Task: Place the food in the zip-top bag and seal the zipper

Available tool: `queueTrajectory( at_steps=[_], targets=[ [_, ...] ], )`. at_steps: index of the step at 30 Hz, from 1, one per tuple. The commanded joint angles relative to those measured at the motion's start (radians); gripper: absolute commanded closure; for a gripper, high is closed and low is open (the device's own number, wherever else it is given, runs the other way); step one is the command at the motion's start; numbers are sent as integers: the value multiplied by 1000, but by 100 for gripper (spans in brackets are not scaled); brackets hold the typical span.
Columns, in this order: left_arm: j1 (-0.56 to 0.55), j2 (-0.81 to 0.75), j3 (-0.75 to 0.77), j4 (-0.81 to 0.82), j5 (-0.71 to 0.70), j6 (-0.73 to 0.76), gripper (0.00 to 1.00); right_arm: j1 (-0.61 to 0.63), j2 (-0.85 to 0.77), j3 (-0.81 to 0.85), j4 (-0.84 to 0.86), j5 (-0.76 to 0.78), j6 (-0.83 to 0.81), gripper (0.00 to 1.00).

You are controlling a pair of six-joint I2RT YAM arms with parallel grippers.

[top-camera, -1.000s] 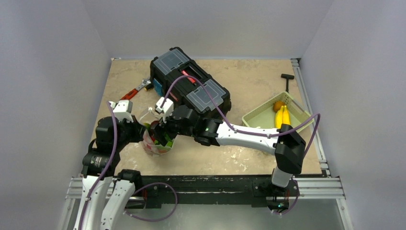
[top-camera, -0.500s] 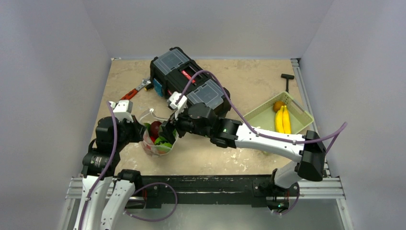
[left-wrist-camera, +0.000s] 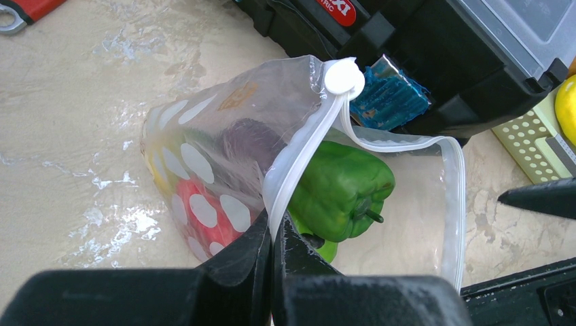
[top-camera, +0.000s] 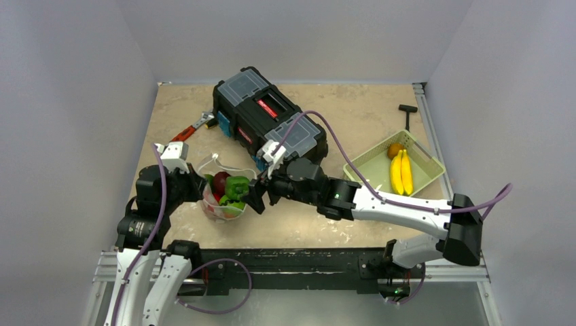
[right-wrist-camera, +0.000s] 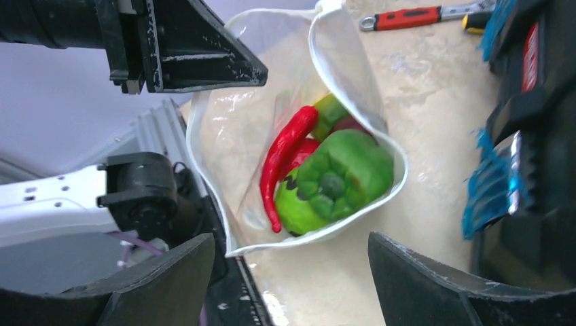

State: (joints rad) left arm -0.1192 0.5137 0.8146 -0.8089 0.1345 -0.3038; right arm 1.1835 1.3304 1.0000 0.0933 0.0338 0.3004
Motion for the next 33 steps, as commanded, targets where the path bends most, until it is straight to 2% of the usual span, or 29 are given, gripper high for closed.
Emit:
queueTrajectory(
  at_steps=[1, 4, 11, 13, 15, 18, 20, 23, 26, 29, 33],
  targets=[
    [-3, 10, 18, 32, 2, -9, 100, 45, -46, -96, 192, -20, 191, 17],
    [-4, 10, 16, 34, 5, -9, 100, 73, -3, -71, 148, 9, 208, 18],
    [-4, 14, 17, 31, 3, -9, 100, 109, 85, -47, 175, 40, 244, 18],
    [-4, 13, 16, 32, -1, -10, 100, 127, 116, -2, 136, 96, 215, 18],
    [-3, 13, 16, 32, -2, -11, 100, 153, 155, 74, 41, 219, 185, 20],
    [-3, 13, 17, 31, -4, -11, 100, 177, 209, 169, -86, 379, 162, 33],
    [-4, 15, 16, 32, -4, -10, 100, 188, 210, 184, -112, 435, 154, 47],
    [-4, 17, 17, 32, -5, -11, 100, 190, 200, 170, -99, 442, 135, 73],
    [-3, 20, 17, 31, -5, -11, 100, 194, 195, 166, -67, 407, 78, 88],
    [-4, 24, 17, 31, -8, -11, 100, 196, 178, 149, -54, 395, 37, 100],
    [-4, 30, 17, 32, -11, -12, 100, 197, 157, 108, 1, 278, -14, 100]
  ],
)
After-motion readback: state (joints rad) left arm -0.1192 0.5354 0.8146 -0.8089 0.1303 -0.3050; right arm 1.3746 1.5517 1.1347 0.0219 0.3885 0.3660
